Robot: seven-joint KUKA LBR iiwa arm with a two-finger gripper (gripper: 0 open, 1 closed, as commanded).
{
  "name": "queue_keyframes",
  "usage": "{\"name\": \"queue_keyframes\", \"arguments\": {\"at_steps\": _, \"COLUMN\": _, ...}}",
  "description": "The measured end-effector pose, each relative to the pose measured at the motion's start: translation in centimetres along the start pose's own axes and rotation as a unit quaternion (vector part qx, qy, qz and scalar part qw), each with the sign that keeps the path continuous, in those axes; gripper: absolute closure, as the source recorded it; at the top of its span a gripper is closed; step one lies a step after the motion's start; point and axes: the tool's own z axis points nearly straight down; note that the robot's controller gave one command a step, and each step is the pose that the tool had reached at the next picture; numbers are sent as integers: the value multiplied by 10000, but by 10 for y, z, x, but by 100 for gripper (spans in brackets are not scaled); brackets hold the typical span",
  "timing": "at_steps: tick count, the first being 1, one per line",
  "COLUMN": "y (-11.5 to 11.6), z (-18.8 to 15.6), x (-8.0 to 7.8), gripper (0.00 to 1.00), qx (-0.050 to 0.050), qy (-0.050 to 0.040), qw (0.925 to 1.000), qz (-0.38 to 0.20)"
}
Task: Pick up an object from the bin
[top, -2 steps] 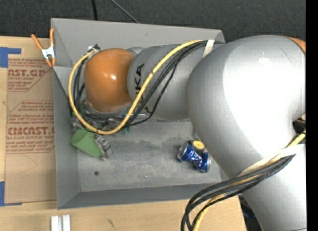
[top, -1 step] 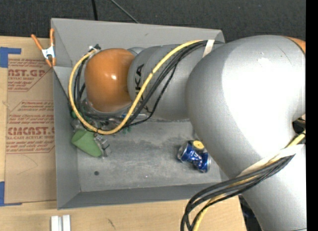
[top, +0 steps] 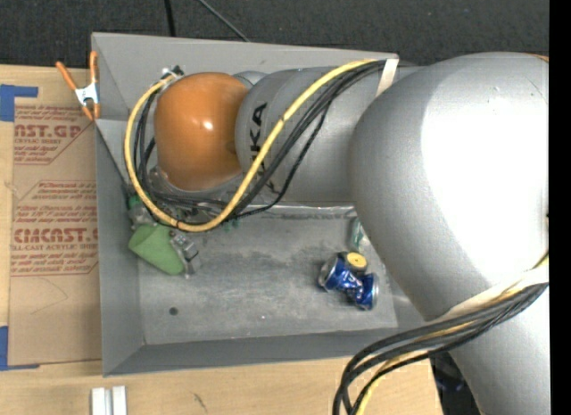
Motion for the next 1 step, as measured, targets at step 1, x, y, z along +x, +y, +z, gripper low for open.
{"name": "queue_keyframes", "arguments": {"at_steps": 1, "y": 1, "z": 0, "x": -1, "gripper": 100, "qx": -9, "qy": 7, "qw": 10000, "qz": 1}}
